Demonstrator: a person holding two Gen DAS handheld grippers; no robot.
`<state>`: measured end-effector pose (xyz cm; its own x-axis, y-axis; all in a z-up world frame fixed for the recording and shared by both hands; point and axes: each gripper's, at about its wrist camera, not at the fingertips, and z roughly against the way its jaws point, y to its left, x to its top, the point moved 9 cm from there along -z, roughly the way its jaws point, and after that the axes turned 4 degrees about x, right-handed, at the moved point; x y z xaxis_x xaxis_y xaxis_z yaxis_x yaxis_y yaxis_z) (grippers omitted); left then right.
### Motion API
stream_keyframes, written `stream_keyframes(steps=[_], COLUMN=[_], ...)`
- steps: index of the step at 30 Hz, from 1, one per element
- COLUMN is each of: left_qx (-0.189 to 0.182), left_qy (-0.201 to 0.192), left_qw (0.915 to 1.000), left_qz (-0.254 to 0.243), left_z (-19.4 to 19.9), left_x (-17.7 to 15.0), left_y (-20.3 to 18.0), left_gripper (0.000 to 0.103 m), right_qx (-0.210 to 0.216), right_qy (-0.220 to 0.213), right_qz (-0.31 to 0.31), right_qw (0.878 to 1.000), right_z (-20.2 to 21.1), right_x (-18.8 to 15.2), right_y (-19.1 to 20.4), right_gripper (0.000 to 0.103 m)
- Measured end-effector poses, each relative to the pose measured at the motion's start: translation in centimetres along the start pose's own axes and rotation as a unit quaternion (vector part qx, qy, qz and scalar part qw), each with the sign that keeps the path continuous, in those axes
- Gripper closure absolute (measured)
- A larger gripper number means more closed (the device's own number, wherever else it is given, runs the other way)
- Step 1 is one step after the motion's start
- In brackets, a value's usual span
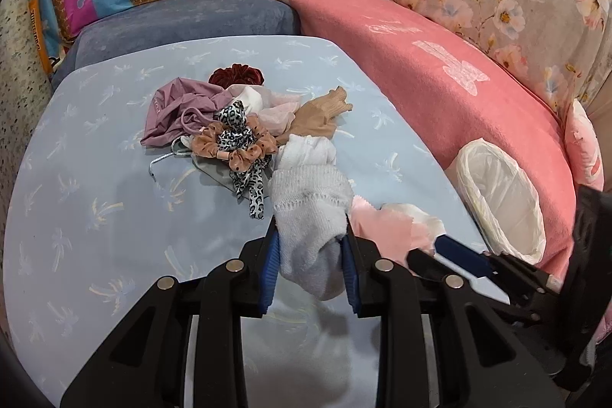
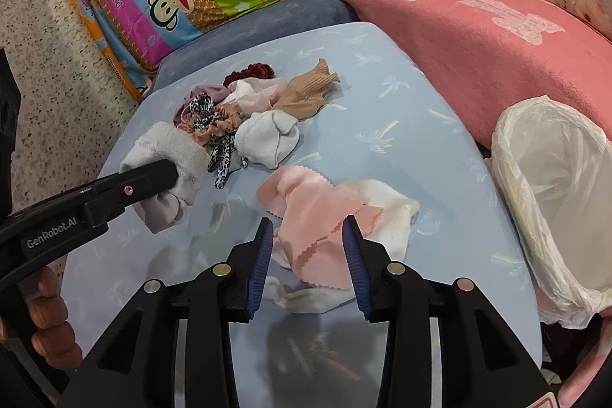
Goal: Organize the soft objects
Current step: 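Lift the grey sock and pink cloth and carry both over the white bin, then open the left tool over the bin while the right tool releases the pink cloth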
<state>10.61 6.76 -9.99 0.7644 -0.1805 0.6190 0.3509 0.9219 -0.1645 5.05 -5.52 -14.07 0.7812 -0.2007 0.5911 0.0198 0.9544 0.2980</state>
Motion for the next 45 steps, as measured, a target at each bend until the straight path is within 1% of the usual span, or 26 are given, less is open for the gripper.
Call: stream_keyframes(steps=[4, 6, 8, 9, 13, 17, 21, 25, 29, 33, 38, 41, 45], left_qx=[0.004, 0.005, 0.005, 0.006, 0.004, 0.0, -0.007, -0.022, -0.038, -0.064, -0.102, -0.119, -0.136], left_qy=[0.002, 0.004, 0.005, 0.005, 0.001, -0.005, -0.012, -0.019, -0.03, -0.034, -0.028, -0.022, -0.013], left_qw=[1.0, 1.0, 1.0, 1.0, 1.0, 0.9999, 0.9995, 0.9983, 0.9956, 0.9908, 0.9833, 0.9787, 0.9727], left_qz=[-0.001, -0.001, 0.0, 0.0, -0.004, -0.011, -0.027, -0.051, -0.081, -0.114, -0.149, -0.166, -0.188], left_z=[-0.1, -0.2, -0.3, -0.3, -0.1, 0.3, 0.5, 0.5, 0.4, -0.1, -1.2, -1.6, -2.3], left_x=[-0.2, -0.2, -0.2, -0.2, -0.1, 0.5, 1.3, 2.4, 3.3, 3.9, 4.1, 3.8, 3.3], left_y=[0.1, 0.1, 0.1, 0.1, -0.2, -1.1, -2.8, -5.6, -9.0, -13.2, -18.4, -20.6, -23.4], left_gripper=[0.075, 0.075, 0.075, 0.075, 0.075, 0.075, 0.075, 0.075, 0.075, 0.075, 0.075, 0.075, 0.075], right_qx=[-0.001, 0.001, 0.005, 0.007, 0.009, 0.017, 0.018, 0.009, -0.011, -0.039, -0.076, -0.097, -0.117], right_qy=[0.015, 0.021, 0.025, 0.025, 0.003, -0.034, -0.071, -0.106, -0.141, -0.161, -0.175, -0.181, -0.184], right_qz=[-0.002, -0.006, -0.009, -0.011, -0.014, -0.017, -0.02, -0.028, -0.045, -0.066, -0.1, -0.122, -0.139], right_qw=[1.0, 1.0, 1.0, 1.0, 1.0, 0.999, 0.997, 0.994, 0.989, 0.984, 0.976, 0.971, 0.966], right_z=[-1.5, -2.0, -2.2, -2.1, -0.8, 1.9, 4.6, 7.6, 11.1, 13.4, 15.7, 16.9, 17.7], right_x=[-0.7, -0.9, -0.8, -0.8, 0.5, 2.6, 4.8, 6.5, 7.8, 8.2, 7.6, 6.8, 6.0], right_y=[0.1, -0.1, -0.3, -0.4, -0.6, -0.8, -1.3, -2.7, -5.5, -8.8, -13.7, -16.7, -19.3], right_gripper=[0.064, 0.071, 0.097, 0.1, 0.1, 0.1, 0.1, 0.1, 0.1, 0.1, 0.1, 0.1, 0.1])
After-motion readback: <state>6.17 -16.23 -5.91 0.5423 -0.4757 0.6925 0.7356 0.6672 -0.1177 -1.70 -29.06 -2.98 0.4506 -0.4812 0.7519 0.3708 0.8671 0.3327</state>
